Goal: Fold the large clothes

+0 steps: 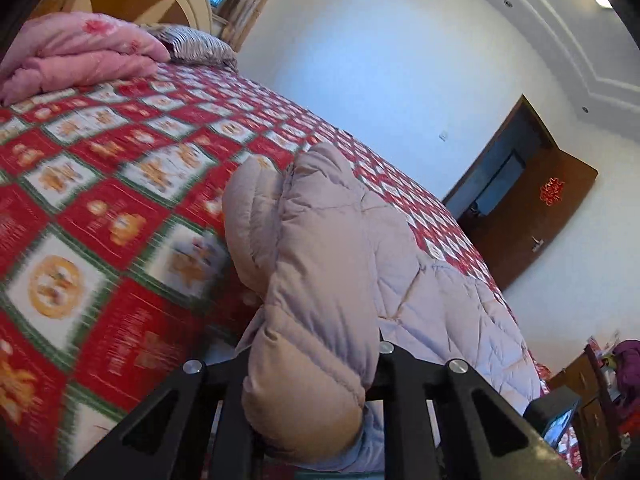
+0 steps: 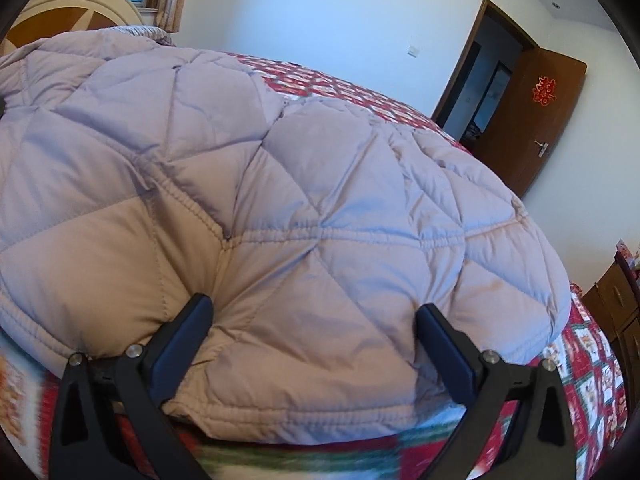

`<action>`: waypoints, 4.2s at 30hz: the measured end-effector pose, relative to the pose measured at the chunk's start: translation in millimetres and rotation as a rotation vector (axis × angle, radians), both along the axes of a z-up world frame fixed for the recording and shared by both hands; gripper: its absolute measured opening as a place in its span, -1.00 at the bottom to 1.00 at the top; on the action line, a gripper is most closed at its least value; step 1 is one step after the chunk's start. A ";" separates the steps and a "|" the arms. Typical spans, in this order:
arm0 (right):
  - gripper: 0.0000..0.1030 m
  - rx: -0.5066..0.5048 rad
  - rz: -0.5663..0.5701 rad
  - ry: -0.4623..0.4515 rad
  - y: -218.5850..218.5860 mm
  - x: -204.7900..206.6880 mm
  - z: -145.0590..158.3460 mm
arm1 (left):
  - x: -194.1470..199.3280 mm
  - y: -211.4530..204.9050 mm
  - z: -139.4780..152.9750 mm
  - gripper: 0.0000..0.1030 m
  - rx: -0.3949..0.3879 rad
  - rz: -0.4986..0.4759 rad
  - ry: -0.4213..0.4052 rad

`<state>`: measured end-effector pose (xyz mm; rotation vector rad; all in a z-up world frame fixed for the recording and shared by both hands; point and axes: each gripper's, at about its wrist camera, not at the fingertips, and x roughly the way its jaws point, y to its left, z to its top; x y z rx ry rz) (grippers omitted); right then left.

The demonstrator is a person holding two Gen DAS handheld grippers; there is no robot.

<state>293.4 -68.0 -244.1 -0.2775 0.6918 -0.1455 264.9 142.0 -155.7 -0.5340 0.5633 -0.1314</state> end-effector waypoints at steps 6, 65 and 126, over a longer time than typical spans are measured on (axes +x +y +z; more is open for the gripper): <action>1.00 0.058 0.124 0.019 40.0 -14.1 5.8 | -8.7 37.8 17.4 -0.71 0.031 0.070 -0.022; 0.60 0.371 -0.272 -0.059 -289.4 -65.4 77.6 | 1.5 -230.8 109.3 0.57 0.743 -0.112 -0.226; 0.26 0.361 -0.263 0.048 -201.5 108.6 37.9 | 156.2 -302.3 -15.6 0.98 0.569 -0.196 0.057</action>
